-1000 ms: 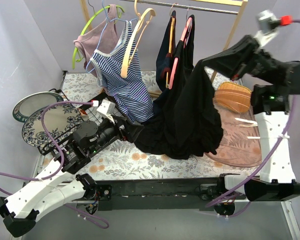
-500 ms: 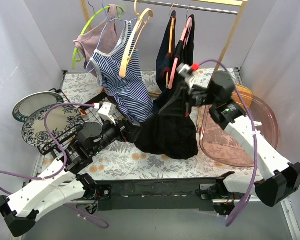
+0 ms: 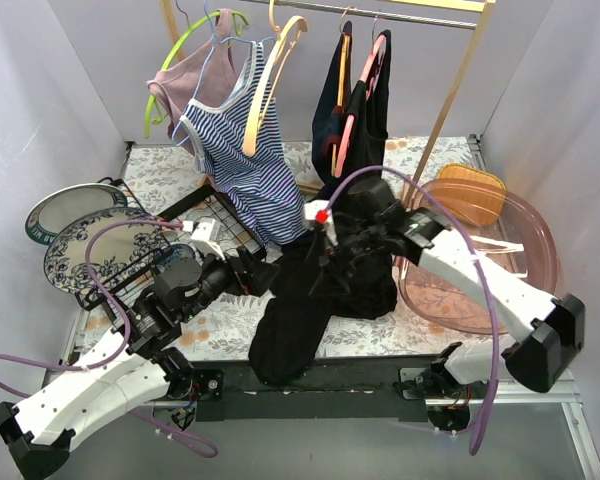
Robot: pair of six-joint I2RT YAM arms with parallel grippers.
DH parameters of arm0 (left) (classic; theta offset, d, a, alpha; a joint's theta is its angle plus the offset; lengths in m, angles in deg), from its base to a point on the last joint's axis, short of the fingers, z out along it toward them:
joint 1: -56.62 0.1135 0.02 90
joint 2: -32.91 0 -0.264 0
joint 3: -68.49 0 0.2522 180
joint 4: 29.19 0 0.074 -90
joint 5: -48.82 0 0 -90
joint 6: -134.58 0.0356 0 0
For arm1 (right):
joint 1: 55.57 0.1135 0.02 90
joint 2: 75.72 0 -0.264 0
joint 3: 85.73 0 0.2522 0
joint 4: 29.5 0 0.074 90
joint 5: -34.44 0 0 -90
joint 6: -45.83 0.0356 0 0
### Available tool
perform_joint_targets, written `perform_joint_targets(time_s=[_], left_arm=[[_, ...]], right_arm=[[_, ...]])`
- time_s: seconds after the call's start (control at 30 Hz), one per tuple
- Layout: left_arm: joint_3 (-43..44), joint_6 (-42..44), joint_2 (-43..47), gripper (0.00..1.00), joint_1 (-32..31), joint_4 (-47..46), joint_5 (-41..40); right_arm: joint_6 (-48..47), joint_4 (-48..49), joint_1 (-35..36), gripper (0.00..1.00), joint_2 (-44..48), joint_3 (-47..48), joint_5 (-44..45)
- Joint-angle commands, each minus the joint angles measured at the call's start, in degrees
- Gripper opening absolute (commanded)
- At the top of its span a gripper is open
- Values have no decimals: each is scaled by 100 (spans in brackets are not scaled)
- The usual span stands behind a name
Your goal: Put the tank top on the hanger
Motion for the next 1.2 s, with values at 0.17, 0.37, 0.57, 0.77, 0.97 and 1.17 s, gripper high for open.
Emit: perform_joint_targets(time_s=[0.17, 0.37, 0.57, 0.77, 0.97, 1.17], left_arm=[[299, 587, -1876, 89, -294, -1009, 2335], [1204, 1070, -3618, 84, -1753, -1204, 495], [2283, 1009, -5358, 64, -2457, -1424, -1364], [3480, 1123, -6687, 45, -2739, -819, -2658], [3938, 1150, -7171, 21, -2792, -563, -2816], [3421, 711, -5823, 0, -2783, -457, -2835]], right_arm=[[-1334, -436, -1895, 91, 1616, -687, 1961], [-1080, -551, -3028, 89, 1994, -1093, 2097], [-615, -270, -4075, 89, 2258, -1251, 1464], [-403, -190, -4507, 88, 2250, -1426, 849], [-420, -190, -4806, 87, 2285, -1523, 664], [-649, -313, -4807, 87, 2250, -1532, 611]])
